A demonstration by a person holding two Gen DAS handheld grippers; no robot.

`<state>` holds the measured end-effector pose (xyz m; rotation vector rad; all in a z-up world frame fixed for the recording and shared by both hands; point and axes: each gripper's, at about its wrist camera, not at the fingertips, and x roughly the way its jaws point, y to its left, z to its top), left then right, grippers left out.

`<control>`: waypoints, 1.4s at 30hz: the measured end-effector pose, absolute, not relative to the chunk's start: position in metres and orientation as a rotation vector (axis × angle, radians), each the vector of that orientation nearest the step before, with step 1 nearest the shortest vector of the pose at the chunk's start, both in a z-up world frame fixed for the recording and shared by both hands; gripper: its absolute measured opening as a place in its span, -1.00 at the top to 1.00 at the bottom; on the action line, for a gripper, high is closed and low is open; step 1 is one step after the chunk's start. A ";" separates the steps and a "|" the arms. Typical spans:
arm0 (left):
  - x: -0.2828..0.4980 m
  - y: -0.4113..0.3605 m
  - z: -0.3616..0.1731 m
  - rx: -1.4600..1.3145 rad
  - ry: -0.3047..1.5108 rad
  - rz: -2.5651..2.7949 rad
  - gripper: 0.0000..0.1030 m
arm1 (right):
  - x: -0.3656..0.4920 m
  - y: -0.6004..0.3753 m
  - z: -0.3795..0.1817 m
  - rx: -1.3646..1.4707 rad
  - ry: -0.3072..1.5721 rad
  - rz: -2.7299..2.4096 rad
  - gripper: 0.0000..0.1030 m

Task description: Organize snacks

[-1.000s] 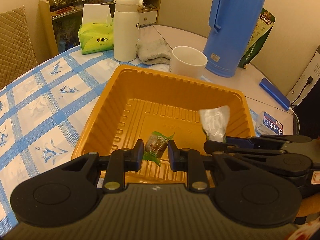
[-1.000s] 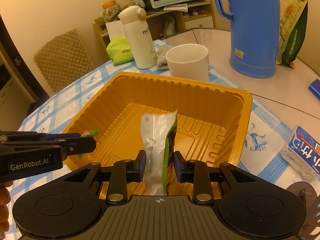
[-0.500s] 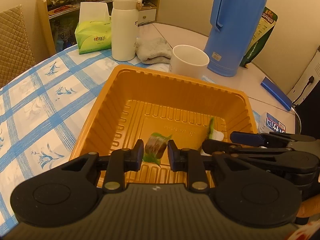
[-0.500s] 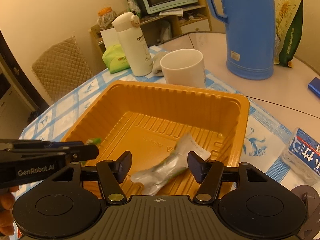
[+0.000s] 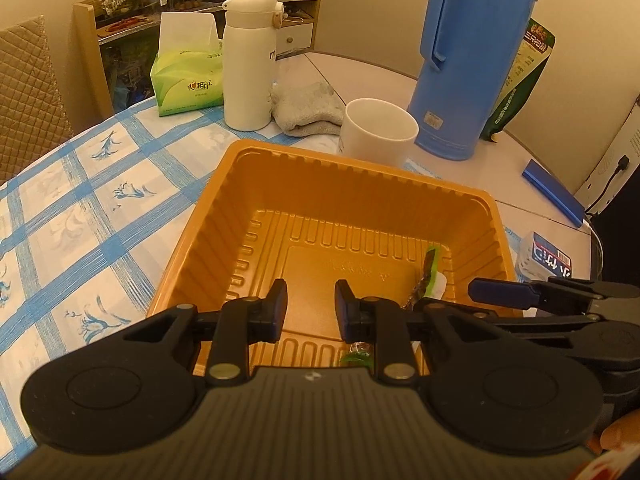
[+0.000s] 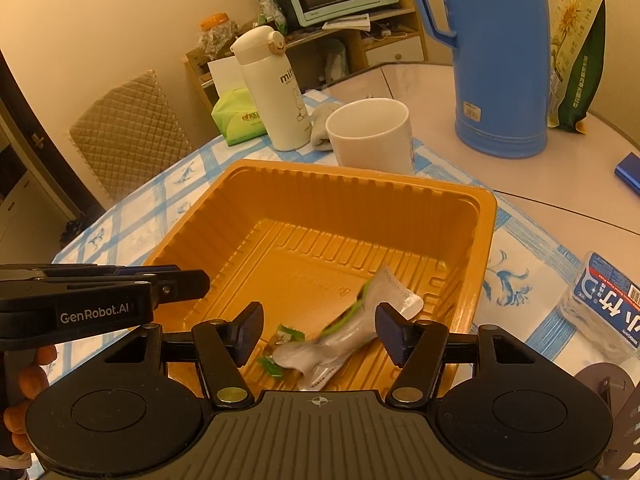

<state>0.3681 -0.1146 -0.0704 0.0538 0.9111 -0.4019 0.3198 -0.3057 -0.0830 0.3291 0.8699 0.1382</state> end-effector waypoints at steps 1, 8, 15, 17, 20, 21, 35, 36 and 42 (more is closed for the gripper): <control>0.367 -0.114 -0.070 0.053 0.910 -0.401 0.56 | 0.319 -0.306 -0.082 0.332 0.869 0.140 -0.21; 0.349 -0.104 -0.061 0.030 0.900 -0.390 0.48 | 0.300 -0.306 -0.070 0.328 0.848 0.158 -0.21; 0.318 -0.091 -0.046 0.014 0.875 -0.374 0.35 | 0.273 -0.307 -0.054 0.335 0.823 0.192 -0.21; 0.305 -0.086 -0.041 -0.001 0.873 -0.362 0.24 | 0.264 -0.306 -0.049 0.331 0.819 0.211 -0.21; 0.286 -0.077 -0.035 -0.023 0.864 -0.348 0.20 | 0.250 -0.302 -0.042 0.315 0.812 0.238 -0.21; 0.280 -0.075 -0.033 -0.026 0.864 -0.342 0.20 | 0.244 -0.301 -0.039 0.309 0.810 0.249 -0.21; 0.174 -0.030 -0.020 -0.082 0.870 -0.230 0.04 | 0.181 -0.267 -0.025 0.241 0.845 0.419 -0.21; 0.165 -0.025 -0.021 -0.090 0.873 -0.215 0.03 | 0.177 -0.263 -0.026 0.233 0.847 0.436 -0.21; 0.128 -0.002 -0.026 -0.122 0.890 -0.134 0.03 | 0.164 -0.240 -0.031 0.199 0.874 0.518 -0.21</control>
